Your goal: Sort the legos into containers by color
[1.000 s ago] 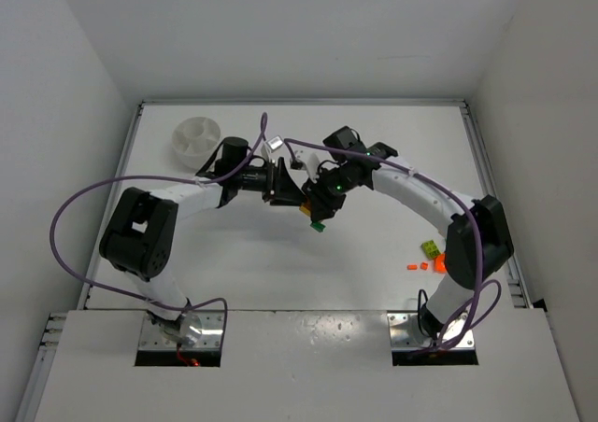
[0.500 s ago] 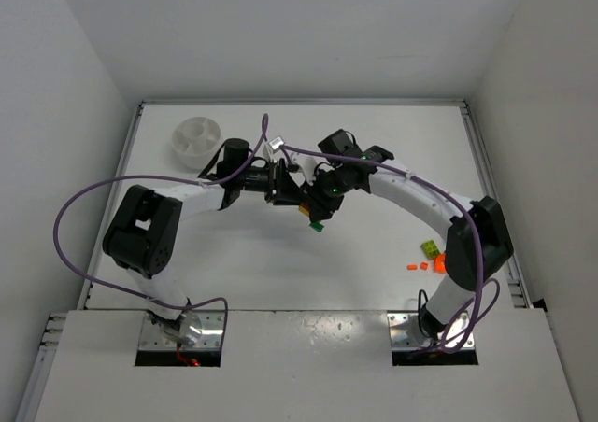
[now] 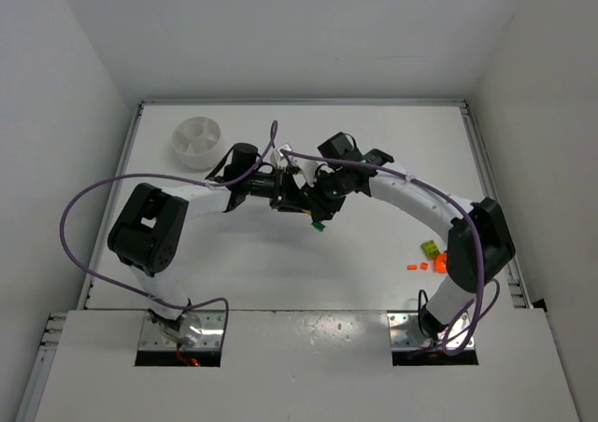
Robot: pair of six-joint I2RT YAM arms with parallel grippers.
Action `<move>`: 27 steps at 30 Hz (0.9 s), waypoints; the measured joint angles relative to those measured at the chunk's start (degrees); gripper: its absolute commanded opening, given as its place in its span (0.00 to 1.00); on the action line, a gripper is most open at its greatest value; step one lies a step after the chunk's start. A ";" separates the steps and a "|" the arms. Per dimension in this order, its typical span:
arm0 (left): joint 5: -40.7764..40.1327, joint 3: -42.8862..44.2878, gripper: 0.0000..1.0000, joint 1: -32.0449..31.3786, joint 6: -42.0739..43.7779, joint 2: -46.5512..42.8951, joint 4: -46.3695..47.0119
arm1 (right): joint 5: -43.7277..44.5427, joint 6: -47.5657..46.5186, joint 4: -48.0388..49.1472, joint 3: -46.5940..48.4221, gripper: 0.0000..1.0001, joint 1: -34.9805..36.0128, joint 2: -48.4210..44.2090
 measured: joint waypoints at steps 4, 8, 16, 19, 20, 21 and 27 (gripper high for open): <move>-0.35 0.00 0.23 -0.48 0.15 0.28 -0.37 | 0.85 0.04 1.31 -2.08 0.22 0.20 -1.25; -0.61 0.00 0.18 -1.01 0.68 0.33 -0.74 | 1.31 0.33 3.56 -5.38 0.38 0.26 -3.61; -1.75 -0.46 0.10 2.75 4.61 1.42 -3.78 | 6.75 0.39 4.61 -14.23 0.62 -1.42 -11.85; -3.17 -0.92 0.08 6.14 6.56 1.42 -5.49 | 8.28 0.35 4.35 -15.26 0.65 -2.10 -13.64; -3.67 -1.01 0.08 7.34 7.41 1.27 -6.34 | 8.68 0.35 4.26 -15.37 0.65 -2.27 -14.05; -4.22 -1.05 0.07 8.50 8.37 1.03 -7.39 | 8.90 0.35 4.24 -15.47 0.67 -2.43 -14.43; -8.72 2.36 0.05 16.37 17.90 -2.60 -19.26 | 11.89 0.33 5.16 -18.45 0.68 -4.46 -17.70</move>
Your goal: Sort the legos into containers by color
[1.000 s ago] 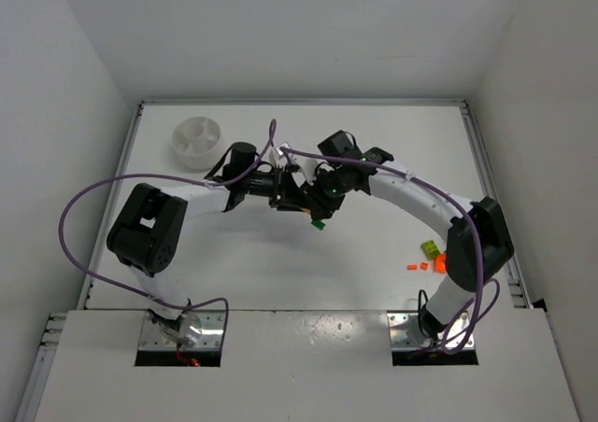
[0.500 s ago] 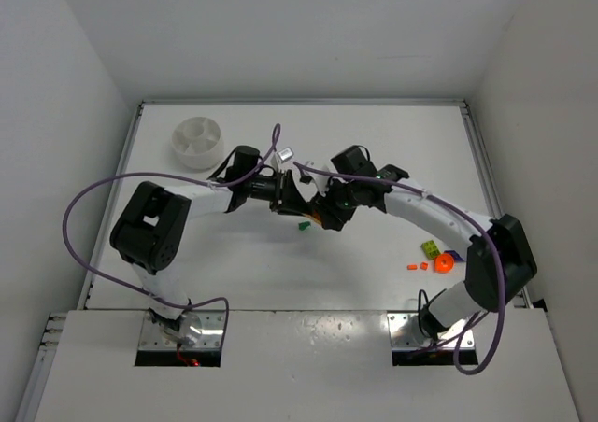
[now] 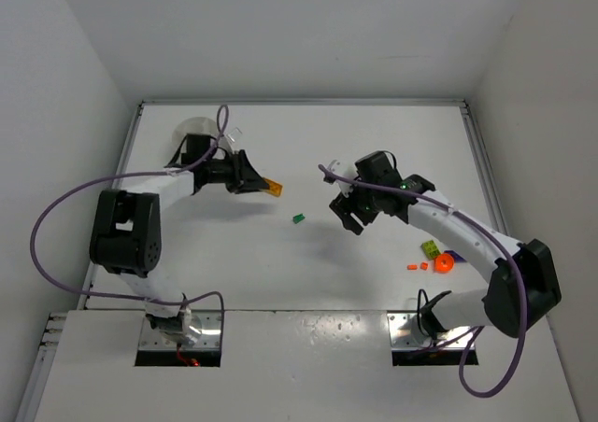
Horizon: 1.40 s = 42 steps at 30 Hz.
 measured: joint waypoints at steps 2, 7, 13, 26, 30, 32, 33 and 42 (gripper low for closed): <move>-2.03 3.74 0.04 3.19 4.52 -1.57 -5.42 | 1.18 0.04 0.59 -1.33 0.68 -1.16 -1.16; -13.62 14.91 0.03 9.79 14.86 -6.34 -16.17 | 4.26 0.13 0.66 -2.80 0.68 -3.28 -1.90; -26.16 27.23 0.03 16.68 23.50 -6.67 -24.30 | 5.64 0.87 1.07 -3.87 0.68 -4.22 -1.90; -39.23 33.16 0.05 23.02 28.11 3.58 -31.45 | 5.14 1.38 1.55 -3.67 0.68 -6.43 -0.94; -39.69 34.64 0.06 23.08 28.70 5.40 -31.87 | 4.57 1.49 1.53 -3.37 0.68 -6.45 -0.52; -39.85 35.65 0.07 23.08 28.94 6.21 -31.98 | 4.28 1.53 1.53 -3.34 0.68 -6.45 -0.50; -39.87 36.35 0.07 23.08 28.98 6.69 -32.06 | 4.24 1.53 1.53 -3.32 0.68 -6.45 -0.44; -39.69 41.11 0.09 23.08 29.07 11.21 -32.20 | 3.98 1.55 1.51 -3.30 0.68 -7.15 0.35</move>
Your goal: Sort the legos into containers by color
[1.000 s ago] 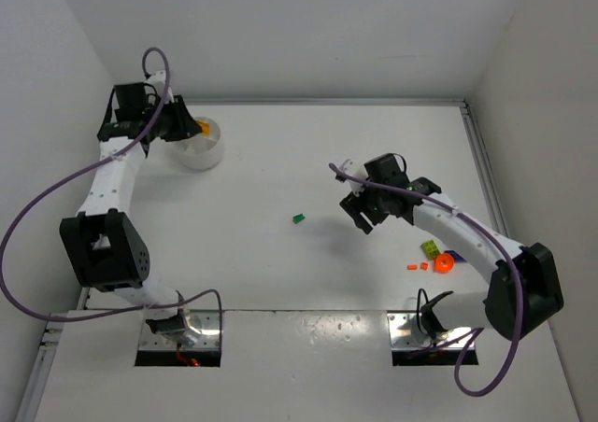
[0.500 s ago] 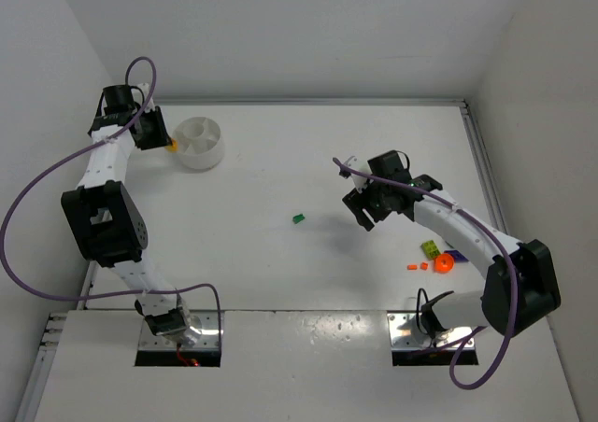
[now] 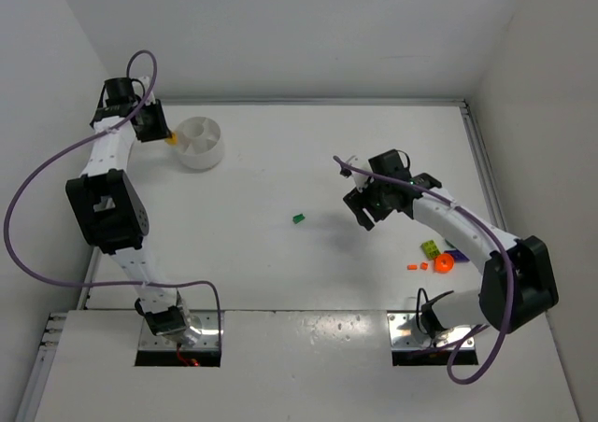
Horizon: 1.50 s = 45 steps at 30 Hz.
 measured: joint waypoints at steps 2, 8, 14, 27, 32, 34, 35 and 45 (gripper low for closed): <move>0.17 0.81 0.10 0.00 -0.04 0.74 0.02 | -0.15 0.00 0.00 0.11 0.68 0.00 0.57; 1.57 2.84 0.10 0.00 -0.20 3.34 0.07 | -0.42 0.00 -0.09 0.63 0.68 0.00 1.84; 2.34 3.85 0.11 0.00 -0.46 4.72 -0.24 | -0.63 0.00 -0.07 0.85 0.68 0.00 2.12; 2.43 5.66 0.37 -0.13 -0.96 8.00 -0.66 | -0.83 0.00 -0.09 0.87 0.68 0.00 2.12; 2.93 6.60 0.46 -0.13 -1.44 8.35 -0.68 | -0.85 0.00 -0.09 0.85 0.68 0.00 2.12; 3.58 6.91 0.52 -0.13 -1.73 8.48 -0.70 | -0.87 0.00 -0.09 0.87 0.68 0.00 2.14; 3.98 7.19 0.54 -0.13 -1.77 8.55 -0.72 | -0.90 0.00 -0.09 0.85 0.68 0.00 2.12; 5.77 9.57 0.55 -0.13 -2.99 7.48 0.22 | 0.11 0.24 0.17 -0.13 0.67 -0.81 0.22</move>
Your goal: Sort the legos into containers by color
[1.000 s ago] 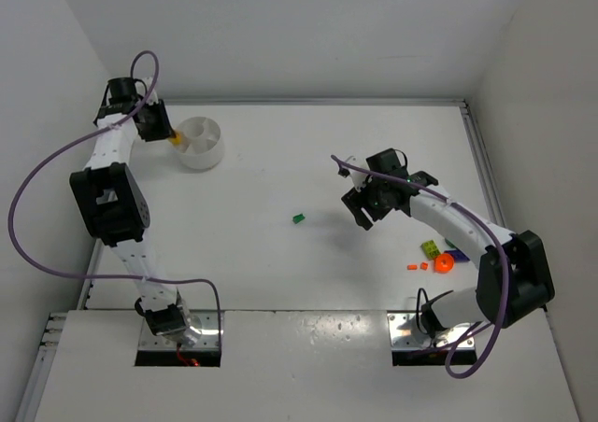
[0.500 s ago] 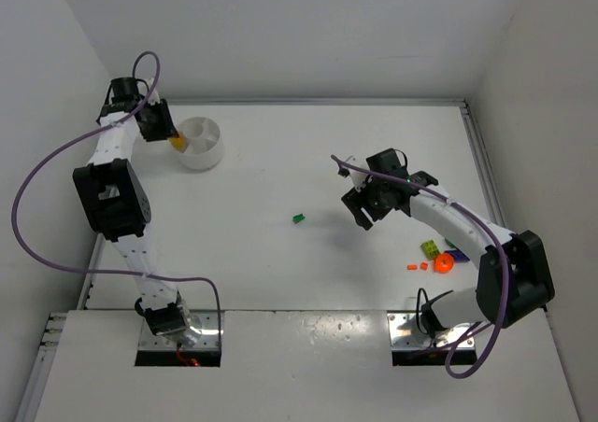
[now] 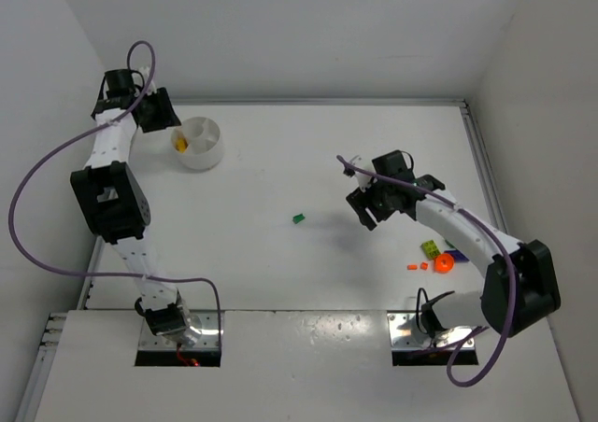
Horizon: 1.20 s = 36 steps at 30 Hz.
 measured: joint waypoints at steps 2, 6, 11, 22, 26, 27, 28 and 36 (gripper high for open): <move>1.05 -1.75 0.55 0.00 0.39 -2.23 0.39 | 0.74 0.09 0.13 -1.60 0.66 -0.87 -2.49; 4.46 -11.21 0.56 -0.35 2.89 -12.57 1.88 | 3.13 0.02 -0.79 -3.54 0.58 -3.48 -5.40; 7.39 -25.33 0.62 -2.60 8.55 -28.89 4.92 | 6.23 -1.81 -2.95 -6.14 0.56 -7.69 -7.43; 8.39 -37.75 0.67 -11.50 14.82 -42.07 5.11 | 11.56 -14.56 -12.04 -6.97 0.56 -21.66 -10.60; 6.36 -41.72 0.67 -14.12 15.91 -44.22 5.18 | 12.98 -18.86 -13.57 -6.23 0.59 -28.09 -8.52; 6.01 -42.60 0.67 -14.53 16.13 -44.85 5.25 | 12.87 -19.19 -13.94 -5.22 0.60 -29.66 -6.84; 5.81 -43.34 0.67 -14.67 16.20 -45.44 5.55 | 12.76 -19.28 -14.62 -3.39 0.61 -31.30 -4.26; 5.14 -47.69 0.68 -14.67 16.33 -47.56 9.22 | 4.72 -17.46 -16.15 15.54 0.73 -40.85 15.41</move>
